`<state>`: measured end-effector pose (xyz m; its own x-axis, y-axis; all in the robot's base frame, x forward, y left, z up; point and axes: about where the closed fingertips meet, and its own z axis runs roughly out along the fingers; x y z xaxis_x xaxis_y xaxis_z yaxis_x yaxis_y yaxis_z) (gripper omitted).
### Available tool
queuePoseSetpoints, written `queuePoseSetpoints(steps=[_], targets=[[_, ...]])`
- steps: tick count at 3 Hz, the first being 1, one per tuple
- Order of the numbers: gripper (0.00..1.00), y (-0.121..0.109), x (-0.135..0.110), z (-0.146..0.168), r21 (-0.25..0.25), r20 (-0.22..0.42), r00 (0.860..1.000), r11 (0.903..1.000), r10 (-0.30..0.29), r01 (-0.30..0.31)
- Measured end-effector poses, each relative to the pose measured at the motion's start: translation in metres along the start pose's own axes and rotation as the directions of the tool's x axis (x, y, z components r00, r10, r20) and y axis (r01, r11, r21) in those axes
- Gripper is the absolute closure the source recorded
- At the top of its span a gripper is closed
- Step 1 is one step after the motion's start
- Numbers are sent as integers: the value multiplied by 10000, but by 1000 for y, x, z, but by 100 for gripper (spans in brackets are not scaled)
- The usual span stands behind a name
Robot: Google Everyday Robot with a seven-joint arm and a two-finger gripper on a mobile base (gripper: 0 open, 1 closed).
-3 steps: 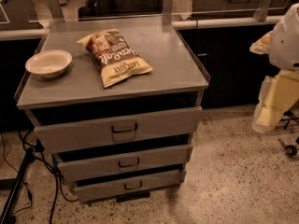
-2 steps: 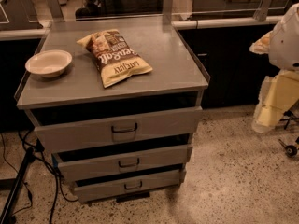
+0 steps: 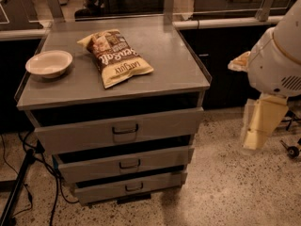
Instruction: Open middle drawer
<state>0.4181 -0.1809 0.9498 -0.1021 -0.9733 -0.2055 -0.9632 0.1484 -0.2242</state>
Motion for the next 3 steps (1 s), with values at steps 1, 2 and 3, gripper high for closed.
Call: queuePoseSetpoints(steps=[1,2,3], targets=[[0,11,-20,16,-315,211,9969,9966,-752,758],[0,16,-45,26,-598,731,9879,9882,-1366,1410],[0,16,-45,26,-598,731,9879,9882,-1366,1410]])
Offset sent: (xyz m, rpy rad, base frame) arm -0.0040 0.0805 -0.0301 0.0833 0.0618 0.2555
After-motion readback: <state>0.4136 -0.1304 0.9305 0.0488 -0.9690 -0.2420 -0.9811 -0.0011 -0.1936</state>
